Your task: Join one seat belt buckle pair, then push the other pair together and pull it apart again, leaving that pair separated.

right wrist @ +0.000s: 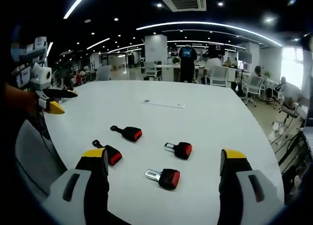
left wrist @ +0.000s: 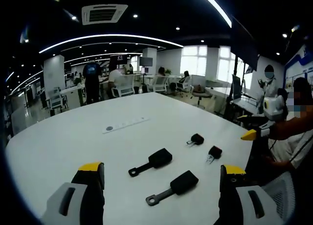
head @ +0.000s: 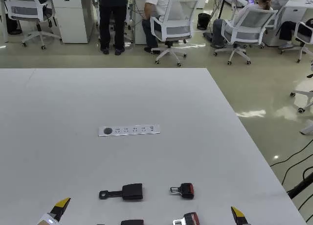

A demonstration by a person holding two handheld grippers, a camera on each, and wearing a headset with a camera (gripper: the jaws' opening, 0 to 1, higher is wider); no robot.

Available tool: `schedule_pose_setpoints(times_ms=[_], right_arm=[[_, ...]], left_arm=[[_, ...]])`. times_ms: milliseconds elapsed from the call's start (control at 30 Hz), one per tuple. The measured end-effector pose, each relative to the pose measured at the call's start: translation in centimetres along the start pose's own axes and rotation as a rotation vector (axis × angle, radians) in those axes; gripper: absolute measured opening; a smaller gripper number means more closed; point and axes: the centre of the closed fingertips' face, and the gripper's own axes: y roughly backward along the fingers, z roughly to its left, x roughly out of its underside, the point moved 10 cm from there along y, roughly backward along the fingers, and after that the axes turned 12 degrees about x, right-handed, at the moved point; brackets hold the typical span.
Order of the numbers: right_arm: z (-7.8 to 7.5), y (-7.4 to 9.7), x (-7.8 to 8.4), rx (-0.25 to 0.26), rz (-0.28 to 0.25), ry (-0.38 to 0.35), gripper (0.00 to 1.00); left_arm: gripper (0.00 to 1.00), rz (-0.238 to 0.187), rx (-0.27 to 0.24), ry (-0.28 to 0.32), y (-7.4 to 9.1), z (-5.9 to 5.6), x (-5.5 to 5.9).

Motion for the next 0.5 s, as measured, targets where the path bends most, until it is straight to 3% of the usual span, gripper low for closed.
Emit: schedule_pose_setpoints(times_ms=[233,500], right_arm=[[0.17,-0.44,0.03,-0.012,0.006,0.001,0.94],[0.20,-0.60,-0.16,-0.028,0.015,0.000,0.94]], left_arm=[[1.00,-0.002,-0.009,0.008,-0.08,-0.35,-0.32],[1.00,0.001,-0.014,0.011,-0.09,0.03,0.12]])
